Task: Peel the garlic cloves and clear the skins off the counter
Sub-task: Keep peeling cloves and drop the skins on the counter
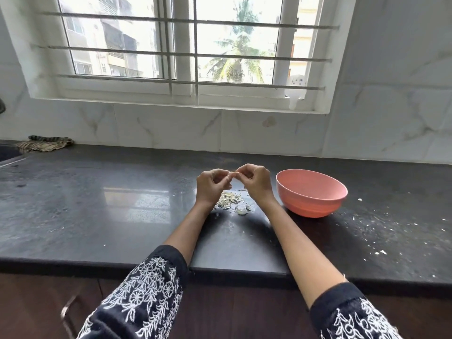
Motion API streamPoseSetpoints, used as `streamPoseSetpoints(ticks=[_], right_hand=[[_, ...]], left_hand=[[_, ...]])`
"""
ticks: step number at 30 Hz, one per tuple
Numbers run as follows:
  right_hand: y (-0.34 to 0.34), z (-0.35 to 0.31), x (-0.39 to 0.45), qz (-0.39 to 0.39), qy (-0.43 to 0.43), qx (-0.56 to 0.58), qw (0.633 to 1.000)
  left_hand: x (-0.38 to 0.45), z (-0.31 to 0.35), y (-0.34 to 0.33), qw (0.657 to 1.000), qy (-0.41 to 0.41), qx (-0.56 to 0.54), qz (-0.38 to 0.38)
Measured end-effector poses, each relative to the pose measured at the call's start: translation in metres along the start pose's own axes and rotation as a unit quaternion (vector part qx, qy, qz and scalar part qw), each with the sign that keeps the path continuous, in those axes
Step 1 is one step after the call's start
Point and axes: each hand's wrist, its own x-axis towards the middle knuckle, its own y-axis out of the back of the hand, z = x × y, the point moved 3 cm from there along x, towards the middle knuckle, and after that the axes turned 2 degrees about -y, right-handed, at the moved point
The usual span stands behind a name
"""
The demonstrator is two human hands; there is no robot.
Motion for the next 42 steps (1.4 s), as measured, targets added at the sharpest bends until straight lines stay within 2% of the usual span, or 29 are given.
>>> streamPoseSetpoints(ticks=[5,9,12,15,17,19,22,33,42], right_hand=[[0.0,-0.002,-0.002,0.003,0.014,-0.031,0.999],[-0.006,-0.001,-0.004,-0.039,-0.055,0.079,0.995],[-0.009,-0.002,-0.006,-0.06,-0.068,0.114,0.989],[-0.008,-0.002,-0.005,-0.056,-0.048,0.064,0.995],[-0.006,-0.004,-0.004,-0.016,-0.014,0.03,0.999],[-0.004,-0.009,-0.004,0.024,0.024,0.023,0.999],[-0.005,-0.013,-0.004,0.024,0.051,0.009,0.998],[-0.005,-0.01,-0.005,0.024,0.005,0.095,0.995],[-0.005,-0.009,-0.002,0.023,0.003,0.056,0.998]], left_hand=[[0.002,-0.005,0.001,0.994,0.059,-0.092,0.008],[0.002,-0.001,0.002,0.986,0.06,-0.158,0.006],[0.002,-0.002,0.002,0.98,0.073,-0.187,0.01],[0.002,-0.001,0.003,0.974,0.085,-0.21,0.007],[0.002,0.0,0.004,0.969,0.094,-0.226,0.019],[0.002,0.0,0.005,0.966,0.106,-0.236,0.025],[0.0,0.002,0.004,0.963,0.119,-0.244,0.007],[-0.003,0.006,0.003,0.954,0.131,-0.271,-0.019],[-0.003,0.006,0.001,0.961,0.115,-0.25,-0.021]])
